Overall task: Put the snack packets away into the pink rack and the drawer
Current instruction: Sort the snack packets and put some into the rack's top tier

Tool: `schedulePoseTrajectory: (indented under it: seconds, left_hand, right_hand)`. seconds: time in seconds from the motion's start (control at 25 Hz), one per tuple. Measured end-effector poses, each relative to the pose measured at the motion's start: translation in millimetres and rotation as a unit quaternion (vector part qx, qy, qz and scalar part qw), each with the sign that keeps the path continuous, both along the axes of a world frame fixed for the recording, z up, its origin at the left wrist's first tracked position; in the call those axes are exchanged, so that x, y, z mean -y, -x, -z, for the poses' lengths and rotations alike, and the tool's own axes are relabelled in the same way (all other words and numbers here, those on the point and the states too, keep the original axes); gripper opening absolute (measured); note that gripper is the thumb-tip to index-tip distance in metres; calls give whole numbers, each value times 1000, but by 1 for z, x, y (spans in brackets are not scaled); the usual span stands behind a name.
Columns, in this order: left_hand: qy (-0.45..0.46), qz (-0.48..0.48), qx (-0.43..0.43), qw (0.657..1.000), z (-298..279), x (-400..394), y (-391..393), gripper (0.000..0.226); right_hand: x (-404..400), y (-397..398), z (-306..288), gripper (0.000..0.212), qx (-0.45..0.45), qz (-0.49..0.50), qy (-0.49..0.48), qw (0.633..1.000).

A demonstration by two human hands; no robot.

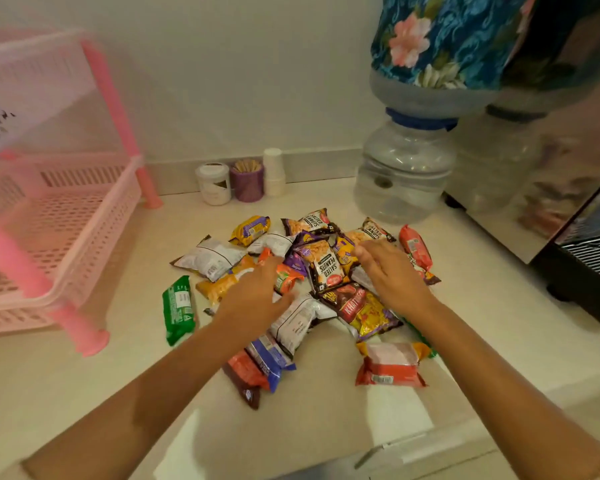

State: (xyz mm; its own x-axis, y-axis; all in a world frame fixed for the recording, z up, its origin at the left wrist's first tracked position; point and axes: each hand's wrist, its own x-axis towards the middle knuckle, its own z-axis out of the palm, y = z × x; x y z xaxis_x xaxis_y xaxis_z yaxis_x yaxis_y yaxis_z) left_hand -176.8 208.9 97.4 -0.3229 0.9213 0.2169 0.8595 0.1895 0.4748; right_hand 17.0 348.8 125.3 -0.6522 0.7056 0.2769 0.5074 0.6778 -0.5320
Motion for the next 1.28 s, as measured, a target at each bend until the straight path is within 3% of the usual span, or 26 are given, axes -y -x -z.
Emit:
schedulePoseTrajectory:
  seconds: [0.12,0.28,0.44,0.6,1.0,1.28]
  left_hand:
    - [72,-2,31,997,36,-8,-26,45]
    - [55,1,13,998,61,-21,-44,41]
    - [118,-4,-50,992,76,-29,-54,65]
    - [179,7,-119,977,83,-32,-64,68]
    - [108,-41,-26,993,81,-44,-63,76]
    - [119,-65,-12,991,80,-49,-60,85]
  right_hand:
    - [0,-22,50,43,70,28,58,995]
    - [6,-31,83,59,185,32,21,982]
    - [8,-30,87,73,142,-12,16,990]
    - [3,-28,90,62,104,-3,62,993]
    - [-10,-18,91,69,175,24,100,979]
    - [-15,-14,92,62,151,45,90,983]
